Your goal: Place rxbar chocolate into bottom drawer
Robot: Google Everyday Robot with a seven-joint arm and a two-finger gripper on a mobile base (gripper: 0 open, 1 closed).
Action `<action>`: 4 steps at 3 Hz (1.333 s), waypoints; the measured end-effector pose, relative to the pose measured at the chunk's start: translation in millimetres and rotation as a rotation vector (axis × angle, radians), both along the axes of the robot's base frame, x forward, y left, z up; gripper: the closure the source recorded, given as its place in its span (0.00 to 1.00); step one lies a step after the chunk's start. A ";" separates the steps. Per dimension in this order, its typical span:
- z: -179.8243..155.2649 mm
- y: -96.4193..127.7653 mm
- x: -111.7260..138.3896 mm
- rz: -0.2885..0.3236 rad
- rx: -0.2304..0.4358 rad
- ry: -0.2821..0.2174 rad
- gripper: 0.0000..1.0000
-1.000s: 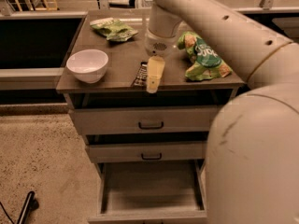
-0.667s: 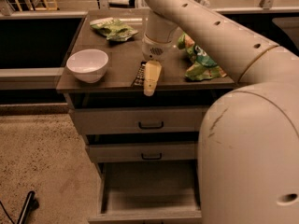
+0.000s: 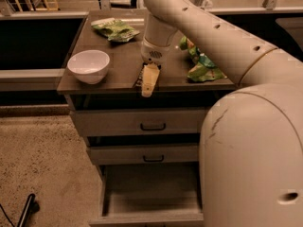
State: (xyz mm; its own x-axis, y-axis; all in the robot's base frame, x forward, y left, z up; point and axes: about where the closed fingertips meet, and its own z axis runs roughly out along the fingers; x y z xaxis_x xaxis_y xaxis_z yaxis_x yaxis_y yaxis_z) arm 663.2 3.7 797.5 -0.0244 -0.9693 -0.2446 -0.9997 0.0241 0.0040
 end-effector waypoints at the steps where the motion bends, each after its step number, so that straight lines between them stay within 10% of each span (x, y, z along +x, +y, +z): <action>1: 1.2 2.8 -6.0 0.013 0.024 0.005 0.42; 4: 13.5 -8.0 -18.2 -0.005 0.053 0.008 1.00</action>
Offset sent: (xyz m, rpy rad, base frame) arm -0.0283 -0.0217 0.0087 0.0624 0.0252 -0.0196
